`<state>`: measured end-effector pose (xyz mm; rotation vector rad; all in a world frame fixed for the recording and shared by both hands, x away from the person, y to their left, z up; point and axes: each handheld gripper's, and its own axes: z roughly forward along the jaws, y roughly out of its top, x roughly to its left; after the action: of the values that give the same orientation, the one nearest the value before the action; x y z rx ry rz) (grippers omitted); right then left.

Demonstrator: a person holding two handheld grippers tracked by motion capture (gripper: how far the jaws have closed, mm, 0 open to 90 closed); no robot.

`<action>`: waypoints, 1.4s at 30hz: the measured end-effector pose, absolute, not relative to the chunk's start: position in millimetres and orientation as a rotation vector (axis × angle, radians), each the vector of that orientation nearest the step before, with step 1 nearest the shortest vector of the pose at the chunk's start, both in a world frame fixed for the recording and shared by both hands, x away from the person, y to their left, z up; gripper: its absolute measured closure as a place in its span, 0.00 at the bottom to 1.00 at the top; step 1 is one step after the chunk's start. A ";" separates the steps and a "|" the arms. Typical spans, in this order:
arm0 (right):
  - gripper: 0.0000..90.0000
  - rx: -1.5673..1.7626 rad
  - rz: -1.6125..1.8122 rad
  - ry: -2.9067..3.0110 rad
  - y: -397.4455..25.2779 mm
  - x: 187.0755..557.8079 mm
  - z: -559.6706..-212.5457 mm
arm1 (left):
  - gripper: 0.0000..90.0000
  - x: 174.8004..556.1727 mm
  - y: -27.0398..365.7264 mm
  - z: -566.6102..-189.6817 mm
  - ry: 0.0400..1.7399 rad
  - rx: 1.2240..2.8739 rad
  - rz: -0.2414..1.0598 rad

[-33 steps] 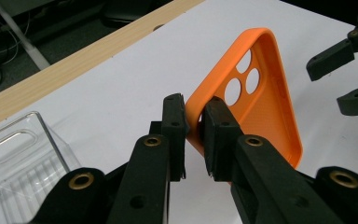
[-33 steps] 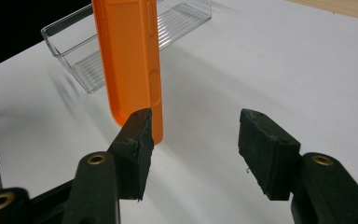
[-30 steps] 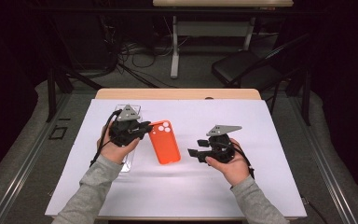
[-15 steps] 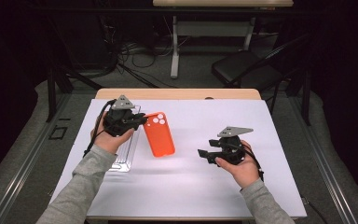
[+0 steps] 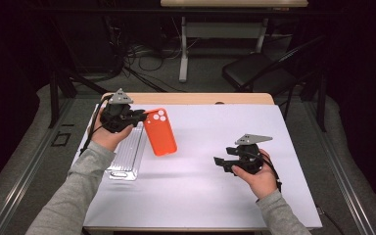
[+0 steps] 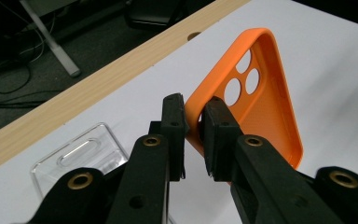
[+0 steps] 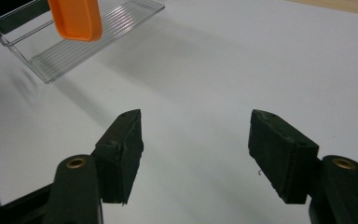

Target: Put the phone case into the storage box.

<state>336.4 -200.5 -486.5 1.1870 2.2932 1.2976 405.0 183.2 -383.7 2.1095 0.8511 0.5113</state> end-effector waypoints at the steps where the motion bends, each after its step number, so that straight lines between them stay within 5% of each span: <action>1: 0.39 1.187 1.298 2.293 -200.5 336.4 -486.5 | 0.89 405.0 183.2 -383.7 0.851 2.110 0.511; 42: 0.40 1.231 1.283 2.275 -207.2 338.8 -492.8 | 0.89 470.0 231.0 -365.4 0.852 2.111 0.794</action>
<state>338.8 -207.2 -492.8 1.2313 2.2750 1.2827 470.0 231.0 -365.4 2.1108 0.8525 0.7942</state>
